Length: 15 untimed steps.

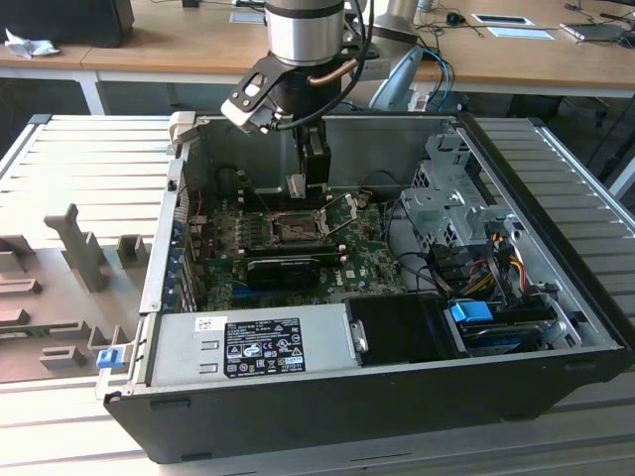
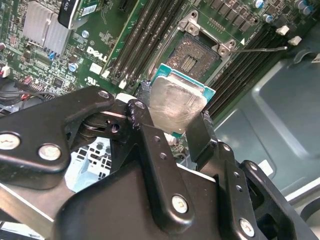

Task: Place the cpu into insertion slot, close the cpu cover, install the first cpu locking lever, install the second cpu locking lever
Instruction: 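Place the cpu into insertion slot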

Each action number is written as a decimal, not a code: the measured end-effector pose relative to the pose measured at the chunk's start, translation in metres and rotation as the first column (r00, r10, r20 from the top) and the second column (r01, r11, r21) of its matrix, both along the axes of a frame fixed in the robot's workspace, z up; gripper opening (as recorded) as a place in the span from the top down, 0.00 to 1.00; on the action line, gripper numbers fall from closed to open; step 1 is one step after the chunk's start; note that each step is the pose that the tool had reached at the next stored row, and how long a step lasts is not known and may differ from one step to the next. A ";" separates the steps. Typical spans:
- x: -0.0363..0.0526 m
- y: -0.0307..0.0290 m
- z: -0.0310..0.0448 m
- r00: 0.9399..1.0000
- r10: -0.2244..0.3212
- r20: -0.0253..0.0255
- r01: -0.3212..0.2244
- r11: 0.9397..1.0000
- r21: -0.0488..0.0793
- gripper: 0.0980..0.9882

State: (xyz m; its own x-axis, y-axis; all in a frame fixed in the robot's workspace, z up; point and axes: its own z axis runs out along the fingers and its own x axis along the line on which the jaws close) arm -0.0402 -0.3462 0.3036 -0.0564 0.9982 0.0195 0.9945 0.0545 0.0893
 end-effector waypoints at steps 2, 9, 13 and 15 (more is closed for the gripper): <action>0.0000 0.0000 -0.0017 1.000 0.000 0.000 0.000 1.000 0.000 0.52; 0.0000 0.0000 -0.0059 1.000 0.000 0.000 0.000 1.000 0.000 0.52; 0.0000 0.0000 -0.0079 1.000 0.000 0.000 0.000 1.000 0.000 0.52; 0.0000 0.0000 -0.0088 1.000 0.000 0.000 0.000 1.000 0.000 0.52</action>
State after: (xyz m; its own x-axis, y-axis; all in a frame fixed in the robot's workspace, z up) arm -0.0402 -0.3462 0.2948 -0.0565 0.9982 0.0196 0.9945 0.0545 0.0893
